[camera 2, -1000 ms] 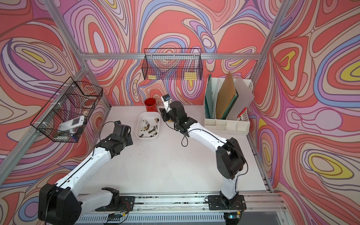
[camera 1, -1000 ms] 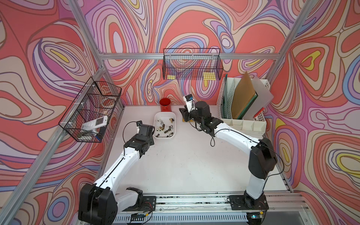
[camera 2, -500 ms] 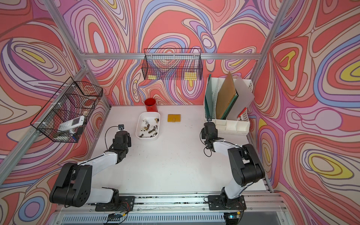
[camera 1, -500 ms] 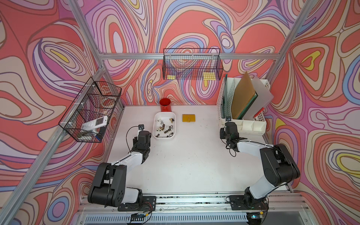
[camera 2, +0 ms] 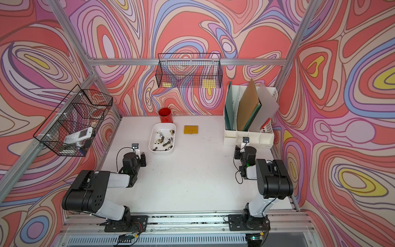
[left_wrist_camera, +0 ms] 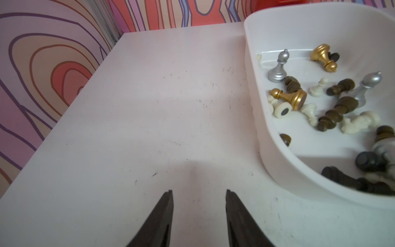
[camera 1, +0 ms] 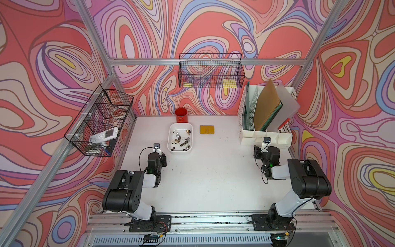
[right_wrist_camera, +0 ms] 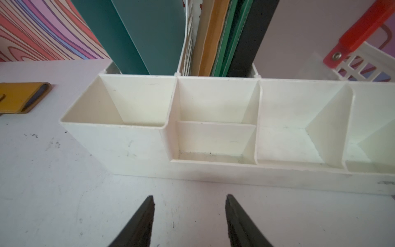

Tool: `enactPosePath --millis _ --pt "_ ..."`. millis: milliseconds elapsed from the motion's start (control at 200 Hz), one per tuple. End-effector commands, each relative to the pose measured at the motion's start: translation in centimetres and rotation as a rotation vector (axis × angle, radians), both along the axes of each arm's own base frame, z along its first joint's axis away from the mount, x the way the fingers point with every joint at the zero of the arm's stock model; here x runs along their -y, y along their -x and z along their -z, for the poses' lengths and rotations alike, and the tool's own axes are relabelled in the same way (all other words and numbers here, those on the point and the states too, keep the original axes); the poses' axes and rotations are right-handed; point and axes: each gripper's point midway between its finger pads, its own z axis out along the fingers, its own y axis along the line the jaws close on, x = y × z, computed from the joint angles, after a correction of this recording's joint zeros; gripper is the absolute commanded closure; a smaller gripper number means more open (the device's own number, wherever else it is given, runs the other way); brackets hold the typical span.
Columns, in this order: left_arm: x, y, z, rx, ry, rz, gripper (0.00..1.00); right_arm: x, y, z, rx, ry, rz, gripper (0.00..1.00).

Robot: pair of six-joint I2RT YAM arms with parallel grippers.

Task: Put the chess pieces into the storage box
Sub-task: Reset both arms

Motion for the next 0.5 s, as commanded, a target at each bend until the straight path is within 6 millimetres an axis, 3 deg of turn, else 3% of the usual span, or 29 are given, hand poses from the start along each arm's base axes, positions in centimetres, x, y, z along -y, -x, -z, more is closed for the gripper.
enactPosePath --millis 0,65,75,85,100,496 --pt "-0.4 -1.3 -2.1 0.074 0.006 -0.021 0.37 -0.9 -1.0 -2.2 0.098 -0.053 -0.02 0.05" --pt "-0.7 -1.3 -2.2 0.087 0.002 -0.036 0.22 -1.0 -0.7 -2.3 0.096 -0.054 -0.026 0.02" --pt "-0.8 -1.3 -2.2 0.084 0.004 -0.044 0.17 -1.0 -0.7 -2.2 0.099 -0.053 -0.024 0.02" --pt "-0.9 -1.2 -2.1 0.078 0.006 -0.047 0.06 -0.9 -0.7 -2.3 0.105 -0.053 -0.022 0.02" --pt "-1.0 -1.2 -2.2 0.078 0.006 -0.054 0.02 -0.9 -0.8 -2.4 0.11 -0.054 -0.022 0.02" --pt "-1.0 -1.2 -2.2 0.088 0.003 -0.053 0.01 -1.9 -1.1 -2.1 0.084 -0.05 -0.07 0.02"
